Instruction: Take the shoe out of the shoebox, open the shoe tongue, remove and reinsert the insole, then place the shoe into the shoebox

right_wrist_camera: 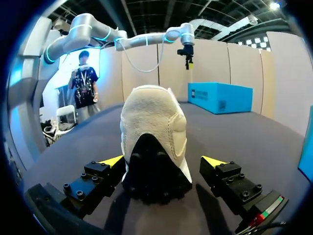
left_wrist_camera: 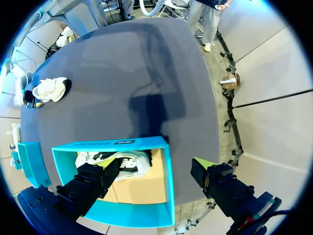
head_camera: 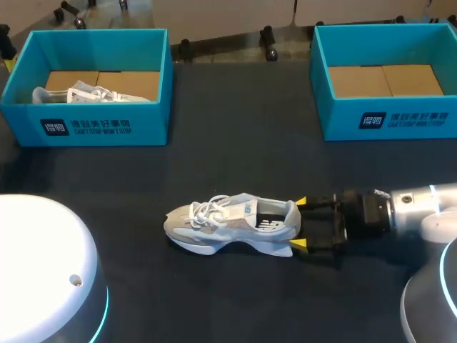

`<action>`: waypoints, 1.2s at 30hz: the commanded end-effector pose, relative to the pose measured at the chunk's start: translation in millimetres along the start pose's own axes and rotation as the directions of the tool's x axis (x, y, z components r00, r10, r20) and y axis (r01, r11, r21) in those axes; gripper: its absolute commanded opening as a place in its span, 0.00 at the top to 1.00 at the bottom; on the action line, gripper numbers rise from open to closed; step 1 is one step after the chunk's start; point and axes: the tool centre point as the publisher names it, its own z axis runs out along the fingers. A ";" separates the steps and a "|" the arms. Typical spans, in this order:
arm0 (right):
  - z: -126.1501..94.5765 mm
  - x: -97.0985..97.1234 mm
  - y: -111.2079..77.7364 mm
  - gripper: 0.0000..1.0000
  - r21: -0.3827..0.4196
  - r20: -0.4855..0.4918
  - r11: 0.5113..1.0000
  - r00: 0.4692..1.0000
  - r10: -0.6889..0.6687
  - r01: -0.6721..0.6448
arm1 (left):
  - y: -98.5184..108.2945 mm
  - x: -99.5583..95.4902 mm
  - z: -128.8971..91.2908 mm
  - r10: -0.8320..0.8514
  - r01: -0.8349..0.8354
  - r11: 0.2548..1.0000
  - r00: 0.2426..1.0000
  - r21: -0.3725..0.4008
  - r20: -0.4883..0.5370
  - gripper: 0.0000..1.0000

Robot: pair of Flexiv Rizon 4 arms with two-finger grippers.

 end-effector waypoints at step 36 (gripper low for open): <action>22.9 1.3 2.4 0.00 0.041 -0.007 0.994 0.995 -0.097 0.097 | -1.6 -0.1 0.0 0.001 -0.001 1.000 1.000 -0.004 -0.002 0.00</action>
